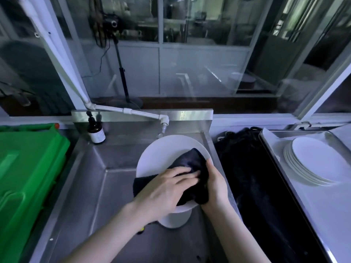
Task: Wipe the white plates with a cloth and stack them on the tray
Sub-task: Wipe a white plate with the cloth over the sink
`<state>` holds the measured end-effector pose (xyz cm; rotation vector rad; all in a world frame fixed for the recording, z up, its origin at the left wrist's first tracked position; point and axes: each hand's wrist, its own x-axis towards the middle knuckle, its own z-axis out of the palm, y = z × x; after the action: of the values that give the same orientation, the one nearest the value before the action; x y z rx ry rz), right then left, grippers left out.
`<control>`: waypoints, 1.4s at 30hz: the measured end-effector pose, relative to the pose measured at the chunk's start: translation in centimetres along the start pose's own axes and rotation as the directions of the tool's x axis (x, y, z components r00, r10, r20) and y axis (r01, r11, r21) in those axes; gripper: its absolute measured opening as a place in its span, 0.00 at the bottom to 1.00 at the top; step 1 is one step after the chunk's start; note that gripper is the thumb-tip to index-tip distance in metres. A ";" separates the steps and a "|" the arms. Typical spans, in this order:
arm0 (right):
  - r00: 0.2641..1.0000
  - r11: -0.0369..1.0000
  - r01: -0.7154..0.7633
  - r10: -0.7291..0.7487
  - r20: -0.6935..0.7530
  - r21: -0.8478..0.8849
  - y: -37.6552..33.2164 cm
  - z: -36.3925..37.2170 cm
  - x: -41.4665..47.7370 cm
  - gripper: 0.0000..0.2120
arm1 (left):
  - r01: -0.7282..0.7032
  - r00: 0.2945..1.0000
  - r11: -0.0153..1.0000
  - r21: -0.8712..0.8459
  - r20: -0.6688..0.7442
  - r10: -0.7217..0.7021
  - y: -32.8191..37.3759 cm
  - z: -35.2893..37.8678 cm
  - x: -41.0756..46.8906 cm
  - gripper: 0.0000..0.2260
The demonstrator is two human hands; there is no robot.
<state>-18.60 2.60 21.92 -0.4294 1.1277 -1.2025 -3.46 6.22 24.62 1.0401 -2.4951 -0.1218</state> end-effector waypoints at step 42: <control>0.973 0.974 0.225 -0.225 0.053 0.013 -2.4 2.8 -5.7 0.17 | 0.381 0.924 0.873 0.305 -0.095 -0.370 -0.4 -2.3 3.6 0.27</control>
<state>-17.04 6.01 27.55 -0.5935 1.0477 -1.3830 -4.43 3.64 27.86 1.6422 -2.2965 0.1921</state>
